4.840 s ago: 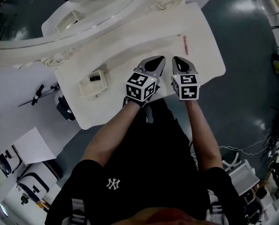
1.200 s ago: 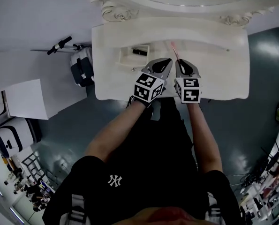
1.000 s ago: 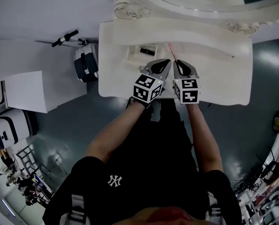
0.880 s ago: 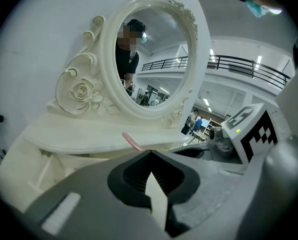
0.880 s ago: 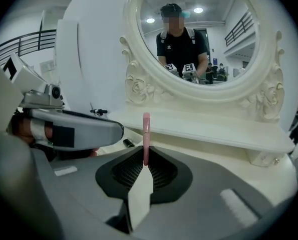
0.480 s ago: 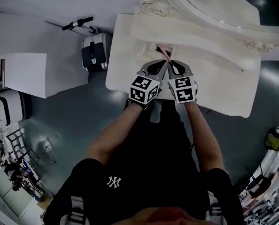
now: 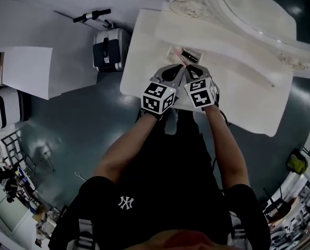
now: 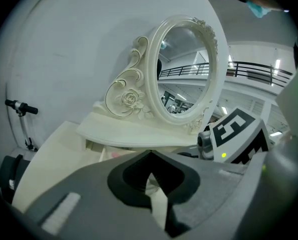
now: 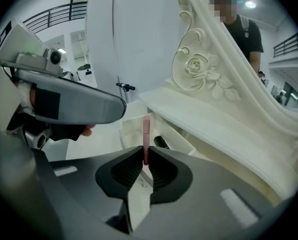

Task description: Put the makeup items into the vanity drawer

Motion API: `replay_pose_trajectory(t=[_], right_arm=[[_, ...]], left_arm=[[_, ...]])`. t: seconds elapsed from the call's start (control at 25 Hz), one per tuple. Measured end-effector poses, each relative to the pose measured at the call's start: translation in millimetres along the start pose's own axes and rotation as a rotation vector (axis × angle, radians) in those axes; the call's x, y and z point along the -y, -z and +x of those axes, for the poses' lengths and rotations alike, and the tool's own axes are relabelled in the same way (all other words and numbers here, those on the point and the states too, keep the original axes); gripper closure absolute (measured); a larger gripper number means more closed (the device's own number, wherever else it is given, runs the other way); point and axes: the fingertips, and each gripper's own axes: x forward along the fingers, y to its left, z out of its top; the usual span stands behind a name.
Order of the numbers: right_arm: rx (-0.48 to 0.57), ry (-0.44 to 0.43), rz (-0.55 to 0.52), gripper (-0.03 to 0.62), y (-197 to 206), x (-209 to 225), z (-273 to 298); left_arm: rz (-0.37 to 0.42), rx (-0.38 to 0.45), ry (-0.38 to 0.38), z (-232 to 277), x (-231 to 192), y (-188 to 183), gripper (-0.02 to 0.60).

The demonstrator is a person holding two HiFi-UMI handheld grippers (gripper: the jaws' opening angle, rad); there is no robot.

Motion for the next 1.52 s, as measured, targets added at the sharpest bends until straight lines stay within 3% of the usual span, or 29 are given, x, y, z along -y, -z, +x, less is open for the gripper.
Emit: replay_pose_trajectory(t=[0.4, 0.56, 0.72, 1.32, 1.52], right_arm=[[-0.032, -0.015, -0.009, 0.496, -3.4, -1.7, 3.3], [-0.013, 0.016, 0.013, 0.522, -1.3, 3.4, -5.1], [0.046, 0.055, 0.076, 0.568, -3.1, 9.0, -20.7], [0.32, 0.129, 0.36, 0.569, -35.2, 37.8, -106.1], [0.4, 0.163, 0.411, 0.569, -45.3, 48.3, -139.6]], left_arm=[[-0.006, 0.0, -0.001, 0.4, -5.7, -2.5, 0.581], [0.003, -0.003, 0.012, 1.3, 0.8, -2.0, 0.581], [0.008, -0.015, 0.046, 1.9, 9.7, -2.5, 0.581], [0.056, -0.017, 0.214, -8.2, 67.0, -41.4, 0.581], [0.08, -0.005, 0.252, -13.5, 86.2, -62.5, 0.581]])
